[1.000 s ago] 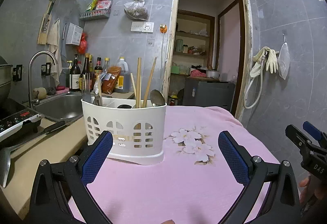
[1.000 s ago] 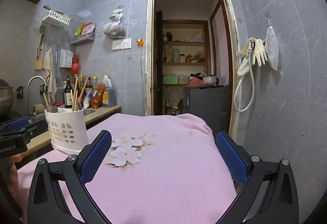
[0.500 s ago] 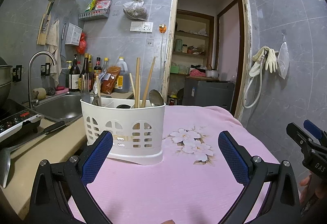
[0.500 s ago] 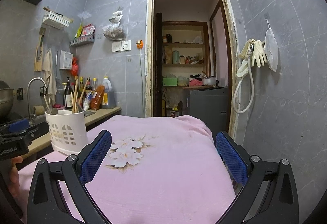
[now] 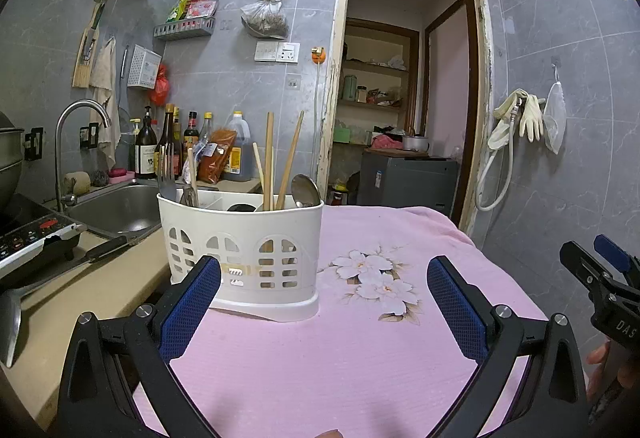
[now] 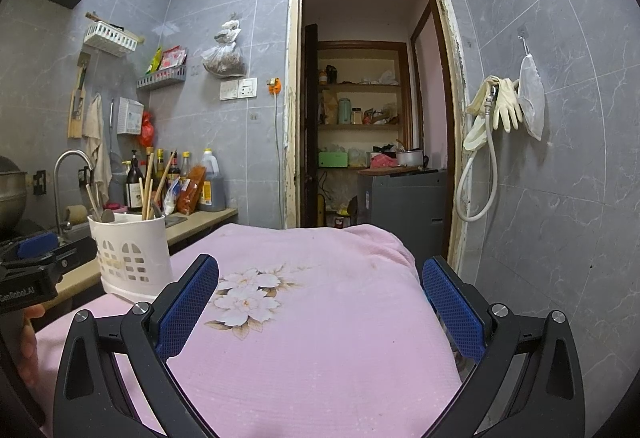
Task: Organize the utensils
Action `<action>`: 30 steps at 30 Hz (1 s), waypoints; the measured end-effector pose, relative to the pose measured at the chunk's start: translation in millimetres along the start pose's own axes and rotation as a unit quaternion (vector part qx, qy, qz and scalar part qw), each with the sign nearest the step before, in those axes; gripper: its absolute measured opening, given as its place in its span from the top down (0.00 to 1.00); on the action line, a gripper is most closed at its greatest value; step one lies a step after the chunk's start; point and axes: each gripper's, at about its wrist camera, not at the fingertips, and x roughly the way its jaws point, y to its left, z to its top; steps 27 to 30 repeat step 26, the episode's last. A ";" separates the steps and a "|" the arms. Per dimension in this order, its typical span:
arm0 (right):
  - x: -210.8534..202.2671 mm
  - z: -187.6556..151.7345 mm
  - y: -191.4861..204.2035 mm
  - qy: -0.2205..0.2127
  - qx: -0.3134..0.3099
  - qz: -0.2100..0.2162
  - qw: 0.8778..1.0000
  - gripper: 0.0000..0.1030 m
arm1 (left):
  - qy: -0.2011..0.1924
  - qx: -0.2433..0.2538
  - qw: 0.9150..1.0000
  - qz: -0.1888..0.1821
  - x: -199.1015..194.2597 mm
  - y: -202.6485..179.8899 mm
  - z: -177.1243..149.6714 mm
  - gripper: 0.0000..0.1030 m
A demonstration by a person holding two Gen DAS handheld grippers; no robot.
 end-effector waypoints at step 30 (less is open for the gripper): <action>-1.0 0.7 1.5 0.002 -0.004 0.001 1.000 0.00 | 0.015 -0.007 1.000 0.024 8.6 8.0 -2.9 0.02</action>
